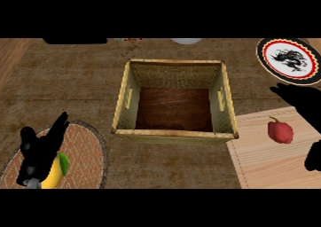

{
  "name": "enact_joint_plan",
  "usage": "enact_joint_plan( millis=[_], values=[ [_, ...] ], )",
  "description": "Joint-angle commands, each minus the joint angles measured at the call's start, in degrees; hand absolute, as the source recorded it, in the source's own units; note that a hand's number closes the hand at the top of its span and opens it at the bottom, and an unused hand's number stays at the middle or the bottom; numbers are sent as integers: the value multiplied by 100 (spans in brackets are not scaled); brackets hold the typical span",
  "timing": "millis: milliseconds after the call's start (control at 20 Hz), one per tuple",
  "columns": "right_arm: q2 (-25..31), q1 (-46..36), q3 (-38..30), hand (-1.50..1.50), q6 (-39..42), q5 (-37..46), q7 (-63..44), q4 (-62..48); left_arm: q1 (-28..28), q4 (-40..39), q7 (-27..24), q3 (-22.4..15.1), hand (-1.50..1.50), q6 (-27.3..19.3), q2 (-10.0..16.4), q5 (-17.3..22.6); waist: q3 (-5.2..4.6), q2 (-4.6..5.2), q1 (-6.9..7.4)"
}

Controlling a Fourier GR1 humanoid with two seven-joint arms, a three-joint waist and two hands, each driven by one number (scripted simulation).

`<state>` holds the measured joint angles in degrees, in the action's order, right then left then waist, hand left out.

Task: Pick the bell pepper from the cutting board and place it in the basket

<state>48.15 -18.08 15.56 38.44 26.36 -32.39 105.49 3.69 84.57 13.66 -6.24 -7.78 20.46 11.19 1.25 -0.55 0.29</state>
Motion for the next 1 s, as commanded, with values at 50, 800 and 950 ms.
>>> enact_joint_plan(
  millis=[50, 800, 950],
  values=[
    [6, 447, -48, -150, -379, 361, 460, 47, 419, -125, 290, -188, 0, 71, -228, 68, -121, 49, -47],
    [-353, 339, 48, -150, -1092, 1221, 1534, -1298, 294, -373, 203, 70, 0, 331, -232, -20, -125, 65, -9],
    [-556, 303, 280, -150, -1267, 1574, 1508, -1470, 236, -364, 240, 22, 0, 230, -321, -159, -125, 67, -2]
  ],
)
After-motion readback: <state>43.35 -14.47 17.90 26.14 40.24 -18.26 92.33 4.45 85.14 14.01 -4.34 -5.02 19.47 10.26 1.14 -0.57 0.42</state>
